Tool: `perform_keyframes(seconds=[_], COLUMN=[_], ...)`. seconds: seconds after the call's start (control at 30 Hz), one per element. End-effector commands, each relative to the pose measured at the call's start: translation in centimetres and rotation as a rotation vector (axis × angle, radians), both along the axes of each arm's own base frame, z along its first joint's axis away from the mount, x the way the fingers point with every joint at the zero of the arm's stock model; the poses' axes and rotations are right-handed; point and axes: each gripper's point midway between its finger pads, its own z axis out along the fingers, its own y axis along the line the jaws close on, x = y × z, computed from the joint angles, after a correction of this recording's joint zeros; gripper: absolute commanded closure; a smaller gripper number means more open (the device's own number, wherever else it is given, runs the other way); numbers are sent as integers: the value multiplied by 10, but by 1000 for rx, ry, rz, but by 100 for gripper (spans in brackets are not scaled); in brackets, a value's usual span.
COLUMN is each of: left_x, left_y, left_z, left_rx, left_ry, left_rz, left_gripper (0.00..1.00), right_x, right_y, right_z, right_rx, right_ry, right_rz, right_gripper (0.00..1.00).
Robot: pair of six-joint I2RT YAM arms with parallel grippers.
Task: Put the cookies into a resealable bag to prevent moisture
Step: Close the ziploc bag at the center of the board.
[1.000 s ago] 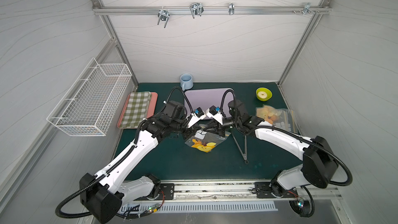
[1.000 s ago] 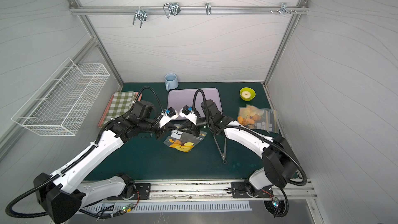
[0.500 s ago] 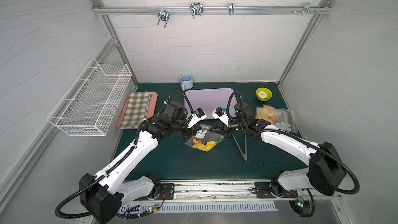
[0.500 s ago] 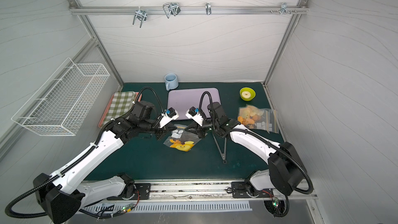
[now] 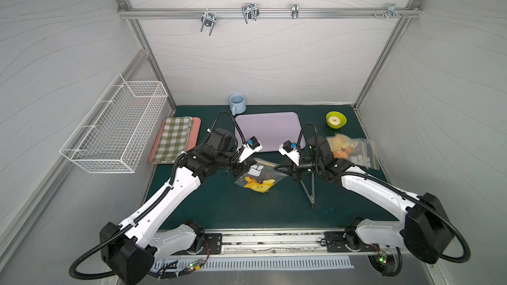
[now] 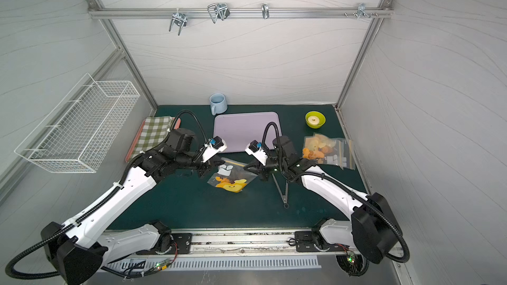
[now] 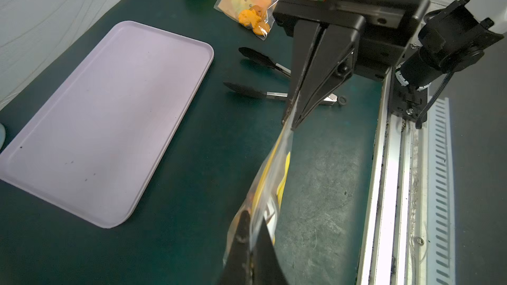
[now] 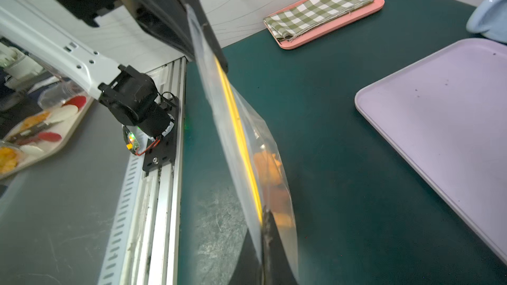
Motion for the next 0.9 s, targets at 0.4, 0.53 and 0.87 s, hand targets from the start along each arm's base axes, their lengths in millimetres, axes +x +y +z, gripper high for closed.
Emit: perform_keyframes(seconds=[0.4, 0.53, 0.87], left_x=[5, 4, 3], left_y=[0, 0, -1], left_z=[14, 14, 15], left_rx=[-16, -17, -22], left_ry=[-66, -69, -67], left_rz=[-9, -10, -15], left_gripper=[100, 100, 100], right_x=[-5, -6, -6], right_y=[-29, -36, -43], right_z=[-17, -23, -25], right_rx=[-62, -74, -83], right_ry=[24, 26, 19], right_rz=[-124, -158, -202], right_gripper=[76, 77, 100])
